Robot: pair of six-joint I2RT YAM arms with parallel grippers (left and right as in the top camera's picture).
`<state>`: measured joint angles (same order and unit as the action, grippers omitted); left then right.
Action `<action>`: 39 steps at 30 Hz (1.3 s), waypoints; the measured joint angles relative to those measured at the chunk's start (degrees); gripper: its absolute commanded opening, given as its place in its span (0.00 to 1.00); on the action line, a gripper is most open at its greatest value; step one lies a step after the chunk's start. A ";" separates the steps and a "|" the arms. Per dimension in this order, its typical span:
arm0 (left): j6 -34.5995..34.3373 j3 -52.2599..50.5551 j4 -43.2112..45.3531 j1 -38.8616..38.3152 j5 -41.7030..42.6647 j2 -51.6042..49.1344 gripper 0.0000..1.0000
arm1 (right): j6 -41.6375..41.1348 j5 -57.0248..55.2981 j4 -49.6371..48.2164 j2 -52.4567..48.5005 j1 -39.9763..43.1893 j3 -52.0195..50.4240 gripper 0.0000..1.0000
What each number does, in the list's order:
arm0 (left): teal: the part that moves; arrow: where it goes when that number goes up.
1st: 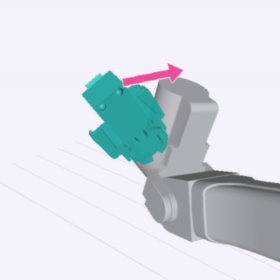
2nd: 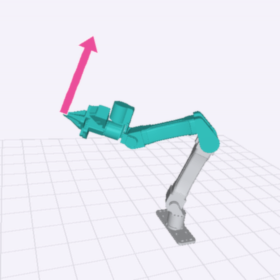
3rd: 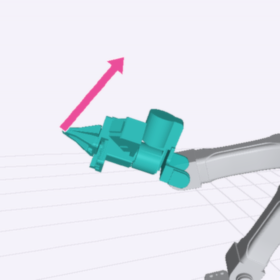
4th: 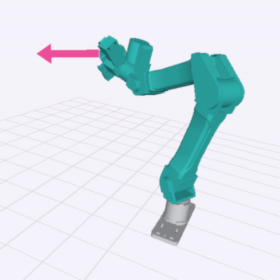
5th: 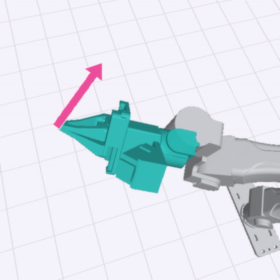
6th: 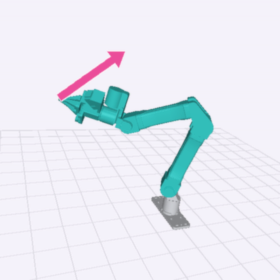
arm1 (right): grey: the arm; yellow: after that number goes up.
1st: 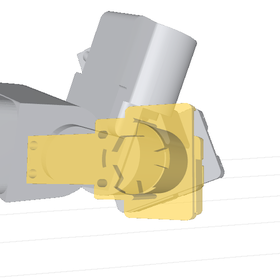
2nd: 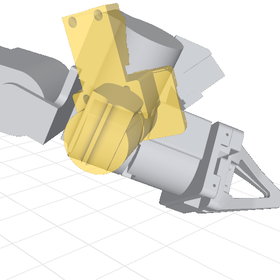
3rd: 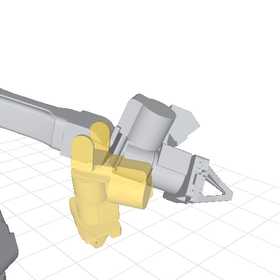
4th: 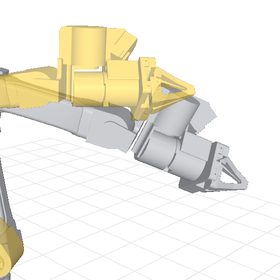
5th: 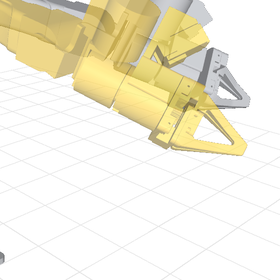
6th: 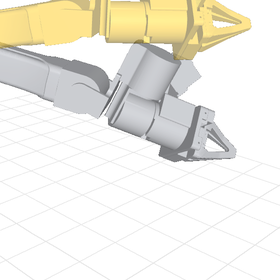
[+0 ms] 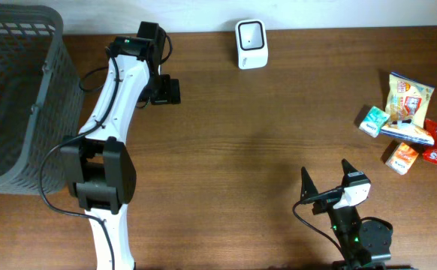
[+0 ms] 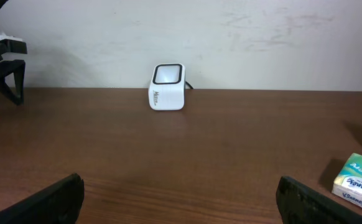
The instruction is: Scan the item barcode
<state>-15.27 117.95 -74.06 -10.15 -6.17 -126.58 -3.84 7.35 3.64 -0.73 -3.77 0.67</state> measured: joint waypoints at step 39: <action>10.27 -10.36 19.19 -6.67 -0.20 20.04 0.99 | 0.00 0.00 0.00 0.00 0.00 0.00 0.98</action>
<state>-4.99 107.59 -54.87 -16.82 -6.37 -106.54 -3.84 7.35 3.64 -0.73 -3.77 0.67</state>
